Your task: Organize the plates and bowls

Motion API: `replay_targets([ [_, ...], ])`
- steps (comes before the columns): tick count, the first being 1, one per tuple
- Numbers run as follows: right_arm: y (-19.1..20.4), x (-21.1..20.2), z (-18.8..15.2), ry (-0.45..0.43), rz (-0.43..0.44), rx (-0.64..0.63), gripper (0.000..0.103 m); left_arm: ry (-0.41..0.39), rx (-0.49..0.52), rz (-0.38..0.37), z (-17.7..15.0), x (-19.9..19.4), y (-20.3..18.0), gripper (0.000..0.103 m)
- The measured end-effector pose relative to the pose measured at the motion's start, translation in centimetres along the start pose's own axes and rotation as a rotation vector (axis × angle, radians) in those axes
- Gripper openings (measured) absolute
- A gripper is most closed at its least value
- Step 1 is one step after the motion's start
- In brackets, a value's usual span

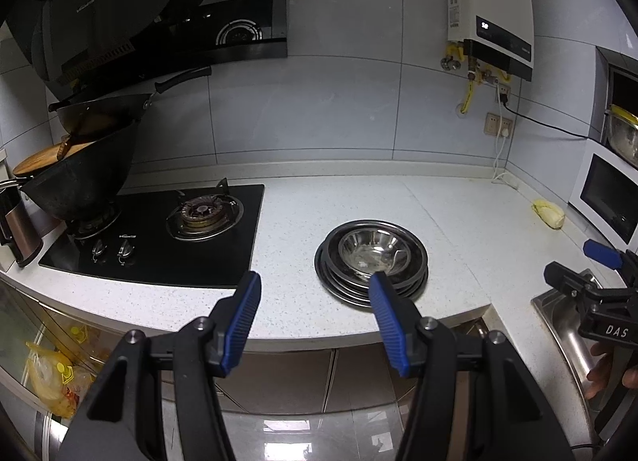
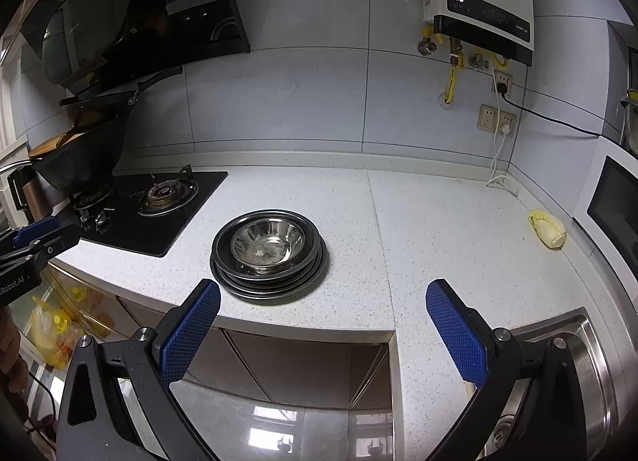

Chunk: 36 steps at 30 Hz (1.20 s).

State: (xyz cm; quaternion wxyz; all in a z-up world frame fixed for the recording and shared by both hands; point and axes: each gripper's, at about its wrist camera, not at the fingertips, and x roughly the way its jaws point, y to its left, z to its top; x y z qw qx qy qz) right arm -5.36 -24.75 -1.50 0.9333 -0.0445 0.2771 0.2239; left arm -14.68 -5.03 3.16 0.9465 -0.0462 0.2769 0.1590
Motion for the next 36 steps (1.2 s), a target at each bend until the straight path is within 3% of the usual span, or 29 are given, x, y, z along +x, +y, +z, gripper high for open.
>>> replay_targets([
  [36, -0.41, 0.02, -0.56, 0.012, 0.019, -0.009, 0.101, 0.022, 0.007, 0.003, -0.76, -0.16, -0.62, 0.055],
])
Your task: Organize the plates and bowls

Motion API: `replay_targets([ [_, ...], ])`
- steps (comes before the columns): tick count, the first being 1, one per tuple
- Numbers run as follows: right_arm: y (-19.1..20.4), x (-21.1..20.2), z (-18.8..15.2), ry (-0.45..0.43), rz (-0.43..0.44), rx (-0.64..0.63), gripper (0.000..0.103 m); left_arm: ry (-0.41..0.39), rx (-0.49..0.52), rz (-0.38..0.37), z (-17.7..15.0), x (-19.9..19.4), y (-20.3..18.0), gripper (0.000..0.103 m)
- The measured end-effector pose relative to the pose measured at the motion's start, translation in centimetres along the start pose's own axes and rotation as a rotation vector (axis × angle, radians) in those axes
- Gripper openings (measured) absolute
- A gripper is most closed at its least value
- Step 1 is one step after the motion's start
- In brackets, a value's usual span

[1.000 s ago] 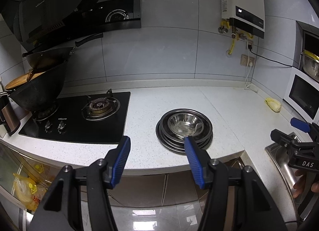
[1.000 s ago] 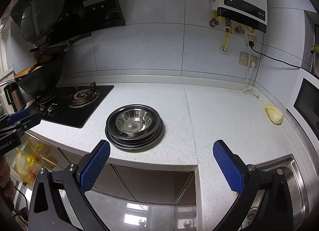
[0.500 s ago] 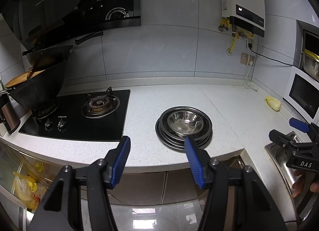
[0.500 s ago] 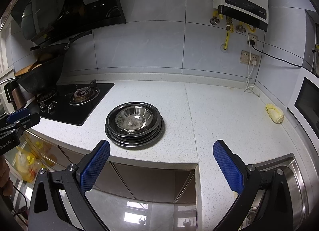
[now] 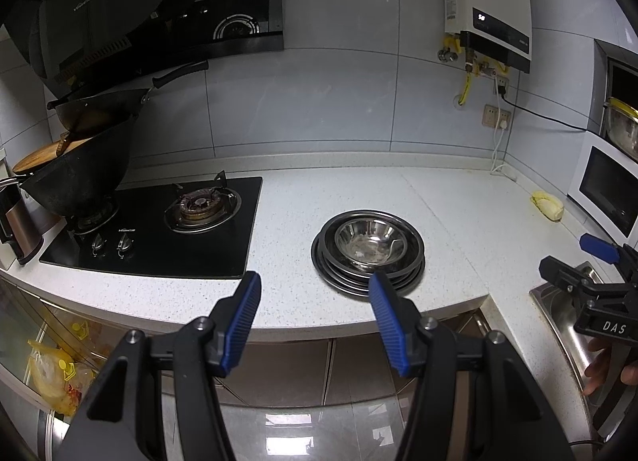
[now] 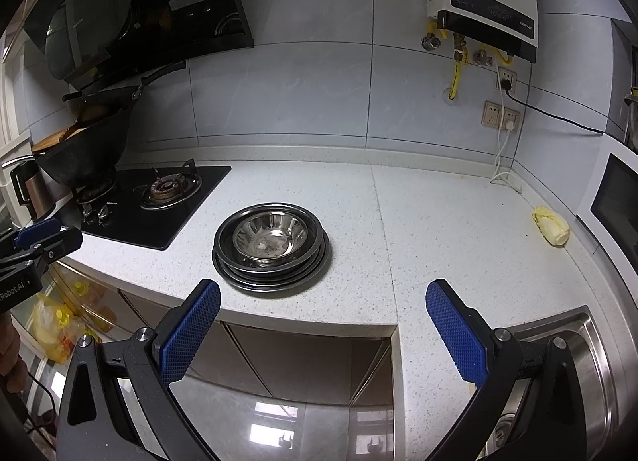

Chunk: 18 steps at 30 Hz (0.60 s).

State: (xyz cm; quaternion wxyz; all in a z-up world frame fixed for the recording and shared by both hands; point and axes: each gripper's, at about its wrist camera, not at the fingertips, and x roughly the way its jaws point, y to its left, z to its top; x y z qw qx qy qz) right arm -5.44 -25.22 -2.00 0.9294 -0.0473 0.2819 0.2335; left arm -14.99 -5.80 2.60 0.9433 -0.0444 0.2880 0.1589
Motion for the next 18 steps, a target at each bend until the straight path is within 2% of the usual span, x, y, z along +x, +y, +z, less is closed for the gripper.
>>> replay_targets([
  [18, -0.18, -0.48, -0.19, -0.006, -0.008, 0.003, 0.101, 0.003, 0.004, 0.004, -0.21, -0.42, 0.19, 0.055],
])
